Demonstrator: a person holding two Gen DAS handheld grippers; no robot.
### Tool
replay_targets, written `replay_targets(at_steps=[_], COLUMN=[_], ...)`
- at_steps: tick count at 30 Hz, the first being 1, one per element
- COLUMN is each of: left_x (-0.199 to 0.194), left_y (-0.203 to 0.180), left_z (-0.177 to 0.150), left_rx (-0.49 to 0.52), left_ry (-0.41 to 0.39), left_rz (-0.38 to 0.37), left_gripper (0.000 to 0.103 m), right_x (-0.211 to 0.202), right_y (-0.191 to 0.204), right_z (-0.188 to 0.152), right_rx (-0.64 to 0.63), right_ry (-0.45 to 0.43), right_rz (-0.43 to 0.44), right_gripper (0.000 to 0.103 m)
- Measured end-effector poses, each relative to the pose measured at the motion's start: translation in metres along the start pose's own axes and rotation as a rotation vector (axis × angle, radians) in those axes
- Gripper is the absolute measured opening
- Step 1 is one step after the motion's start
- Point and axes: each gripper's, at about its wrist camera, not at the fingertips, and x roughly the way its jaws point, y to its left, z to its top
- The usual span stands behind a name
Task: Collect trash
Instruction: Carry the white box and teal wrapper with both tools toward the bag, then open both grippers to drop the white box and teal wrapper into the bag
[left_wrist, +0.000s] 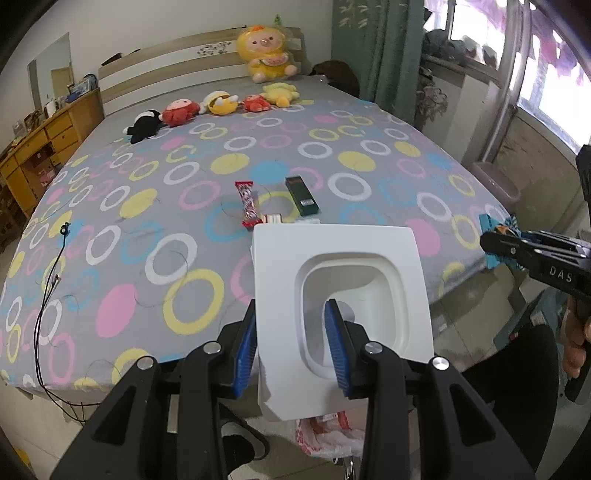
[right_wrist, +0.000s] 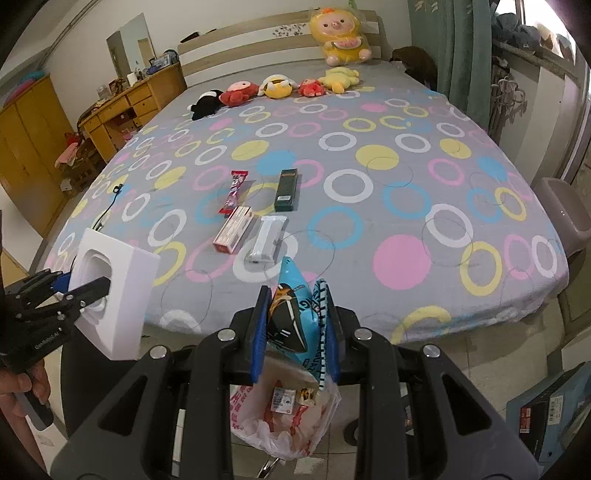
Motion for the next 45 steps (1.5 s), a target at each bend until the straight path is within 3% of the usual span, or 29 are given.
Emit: replay_targets(at_steps=[13, 23, 36, 45], left_x=[0.012, 0.031, 0.113, 0.171], left_y=[-0.011, -0.029, -0.036, -0.044], left_z=[-0.052, -0.086, -0.151, -0.174], left_rx=[0.055, 0.082, 0.068, 0.038], left_ry=[0.086, 0.171, 0.402, 0.545], left_rz=[-0.003, -0.039, -0.055, -0.082], left_gripper=[0.035, 0.035, 0.035, 0.035], right_x=[0.002, 0.020, 0.106, 0.175], right_y=[0.017, 0.032, 0.022, 0.009], right_z=[-0.060, -0.088, -0.138, -0.170], right_rx=[-0.060, -0.107, -0.071, -0.029], right_ry=[0.035, 0.071, 0.266, 0.413], right_rz=[-0.027, -0.032, -0.010, 0.014], right_gripper=[0.025, 0.025, 0.026, 0.026])
